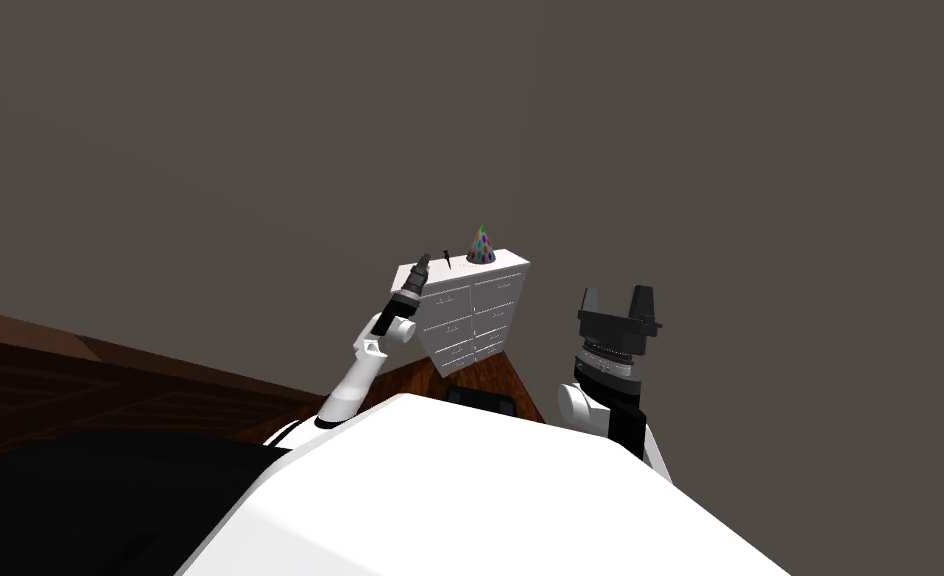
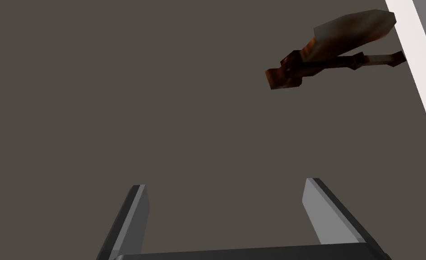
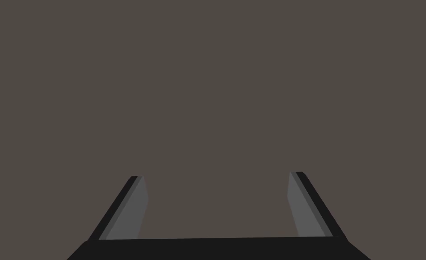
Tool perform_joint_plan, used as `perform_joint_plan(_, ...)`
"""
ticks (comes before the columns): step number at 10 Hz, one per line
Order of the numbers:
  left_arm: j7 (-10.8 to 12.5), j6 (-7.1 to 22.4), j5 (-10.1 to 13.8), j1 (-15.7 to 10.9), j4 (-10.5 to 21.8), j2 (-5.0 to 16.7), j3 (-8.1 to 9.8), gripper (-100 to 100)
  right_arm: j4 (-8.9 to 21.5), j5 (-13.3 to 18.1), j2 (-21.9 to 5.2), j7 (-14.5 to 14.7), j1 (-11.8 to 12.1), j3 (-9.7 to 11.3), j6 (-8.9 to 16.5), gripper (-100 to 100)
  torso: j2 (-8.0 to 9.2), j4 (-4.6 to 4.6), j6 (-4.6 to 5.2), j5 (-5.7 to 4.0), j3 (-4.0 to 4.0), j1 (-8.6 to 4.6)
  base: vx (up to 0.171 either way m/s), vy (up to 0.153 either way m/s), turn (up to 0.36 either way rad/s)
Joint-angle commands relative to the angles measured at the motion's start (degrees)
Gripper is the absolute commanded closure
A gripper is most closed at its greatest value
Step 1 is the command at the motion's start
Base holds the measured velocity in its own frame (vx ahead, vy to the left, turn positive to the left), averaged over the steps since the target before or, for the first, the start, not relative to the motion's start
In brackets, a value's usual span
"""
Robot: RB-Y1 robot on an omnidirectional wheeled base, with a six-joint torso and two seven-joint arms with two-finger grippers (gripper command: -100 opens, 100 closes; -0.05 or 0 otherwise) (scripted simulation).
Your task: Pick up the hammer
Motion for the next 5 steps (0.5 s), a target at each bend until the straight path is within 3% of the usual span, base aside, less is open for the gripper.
perform_joint_plan(1, -0.5, 1.65, -0.15, -1.2, 0.02, -0.08, -0.17, -100, 0.0, 0.0, 0.0, 0.0, 0.0, 0.0, 0.0, 0, 0.0, 0.0, 0.0, 0.0, 0.0, 0.0, -0.027, 0.018, -0.011)
perform_joint_plan(2, -1.6, 4.0, 0.34, -3.71, 2.86, 2.57, 0.3, -100, 0.0, 0.0, 0.0, 0.0, 0.01, 0.0, 0.0, 0, -0.13, -0.03, -0.02, -0.02, -0.07, -0.11, -0.052, 0.016, -0.277)
perform_joint_plan(3, -1.6, 5.2, 0.34, -5.09, 2.91, 2.57, 0.3, -100, 0.0, 0.0, 0.0, 0.0, -0.01, 0.01, 0.0, 0, -0.11, -0.03, 0.04, -0.03, -0.07, -0.12, -0.055, 0.04, -0.157)
perform_joint_plan(4, -2.7, 7.2, 0.83, -6.73, 4.94, 5.08, 0.74, -100, 0.0, 0.0, 0.0, 0.0, 0.01, 0.0, 0.0, 0, -0.11, -0.03, -0.01, -0.01, -0.07, -0.06, -0.067, 0.05, -0.276)
perform_joint_plan(5, -2.7, 8.34, 0.83, -8.29, 6.05, 5.2, 0.74, -100, 0.0, 0.0, 0.0, 0.0, -0.01, 0.0, 0.0, 0, -0.07, -0.03, 0.03, 0.0, -0.05, -0.01, -0.062, 0.054, -0.16)
